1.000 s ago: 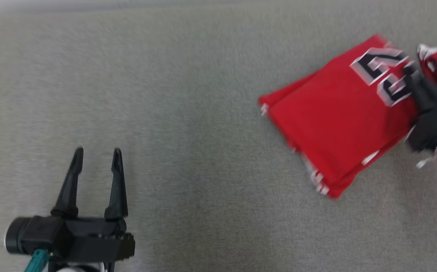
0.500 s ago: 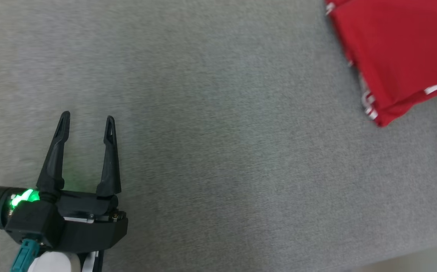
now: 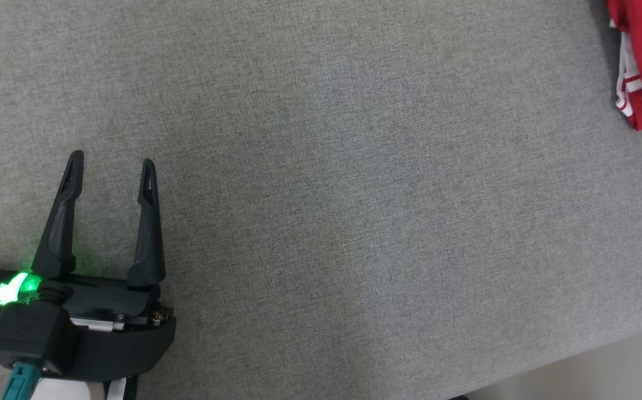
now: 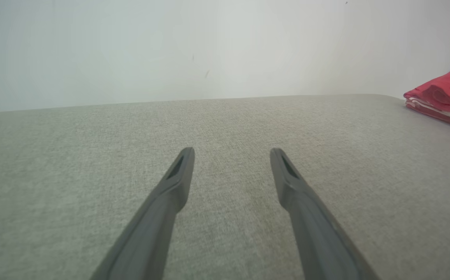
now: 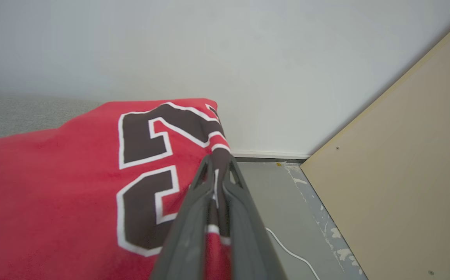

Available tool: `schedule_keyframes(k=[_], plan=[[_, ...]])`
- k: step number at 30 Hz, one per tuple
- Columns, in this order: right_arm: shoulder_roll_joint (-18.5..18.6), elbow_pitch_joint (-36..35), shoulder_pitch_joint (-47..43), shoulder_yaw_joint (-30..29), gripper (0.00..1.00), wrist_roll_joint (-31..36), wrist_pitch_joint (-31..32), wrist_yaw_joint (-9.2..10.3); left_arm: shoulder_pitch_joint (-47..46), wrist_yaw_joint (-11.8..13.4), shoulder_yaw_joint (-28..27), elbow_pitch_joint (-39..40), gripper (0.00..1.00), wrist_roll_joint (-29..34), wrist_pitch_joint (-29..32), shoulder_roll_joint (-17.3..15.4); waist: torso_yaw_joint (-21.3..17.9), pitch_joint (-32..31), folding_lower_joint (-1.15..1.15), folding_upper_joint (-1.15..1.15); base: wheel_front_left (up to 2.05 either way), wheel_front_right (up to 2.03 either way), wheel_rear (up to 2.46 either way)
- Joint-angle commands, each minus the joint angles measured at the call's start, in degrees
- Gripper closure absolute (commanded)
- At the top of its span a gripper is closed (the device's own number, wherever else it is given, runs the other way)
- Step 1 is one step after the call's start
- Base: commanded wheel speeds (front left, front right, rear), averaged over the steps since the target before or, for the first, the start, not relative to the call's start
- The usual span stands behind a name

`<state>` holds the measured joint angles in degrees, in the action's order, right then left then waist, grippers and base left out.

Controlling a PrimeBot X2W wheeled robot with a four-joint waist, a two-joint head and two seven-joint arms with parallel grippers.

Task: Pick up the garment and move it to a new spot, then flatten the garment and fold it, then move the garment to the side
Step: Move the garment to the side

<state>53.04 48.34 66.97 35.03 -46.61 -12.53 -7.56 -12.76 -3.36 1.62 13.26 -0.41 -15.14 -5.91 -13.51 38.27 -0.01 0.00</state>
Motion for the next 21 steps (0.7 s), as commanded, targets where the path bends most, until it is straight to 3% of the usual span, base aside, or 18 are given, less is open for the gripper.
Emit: schedule_keyframes(k=[1,2,3,4,5,13,21], plan=[[-0.3,1.2,0.7,0.1,1.00,-0.6,0.2,0.18,-0.6,0.2,0.4,-1.1,0.00,0.2,0.0,0.0,0.0,0.2,0.01,0.00,0.00,0.00,0.00],[-0.9,2.1,0.7,0.6,0.94,-0.7,0.4,0.18,-0.7,0.2,0.5,-1.1,0.00,0.2,0.0,-0.1,0.1,0.2,0.01,0.00,0.00,0.00,0.00],[-1.2,3.1,0.9,1.0,0.54,-0.5,0.4,0.18,-0.7,0.2,0.5,-1.2,0.00,0.1,0.1,-0.1,0.1,0.2,0.01,0.00,0.00,0.00,0.00],[-1.4,4.0,1.2,1.3,0.05,-0.4,0.3,0.18,-0.8,0.2,0.6,-1.3,0.00,0.1,0.1,-0.1,0.2,0.2,0.01,0.00,0.00,0.00,0.00],[-1.5,4.8,1.7,1.4,0.00,-0.3,0.0,0.18,-0.8,0.2,0.6,-1.4,0.00,0.0,0.1,-0.1,0.4,0.2,0.01,0.00,0.00,0.00,0.00],[-3.5,6.5,3.3,1.6,0.00,2.5,-2.7,0.18,1.0,0.9,-0.1,-2.4,0.00,-1.2,0.0,0.4,2.0,-5.1,0.01,0.00,0.00,0.00,0.00],[-8.0,-5.1,-3.8,-5.7,0.00,8.6,-2.7,0.18,6.2,1.7,-2.5,-3.7,0.00,-3.4,0.0,1.2,3.7,-15.1,0.01,0.00,0.00,0.00,0.00]])
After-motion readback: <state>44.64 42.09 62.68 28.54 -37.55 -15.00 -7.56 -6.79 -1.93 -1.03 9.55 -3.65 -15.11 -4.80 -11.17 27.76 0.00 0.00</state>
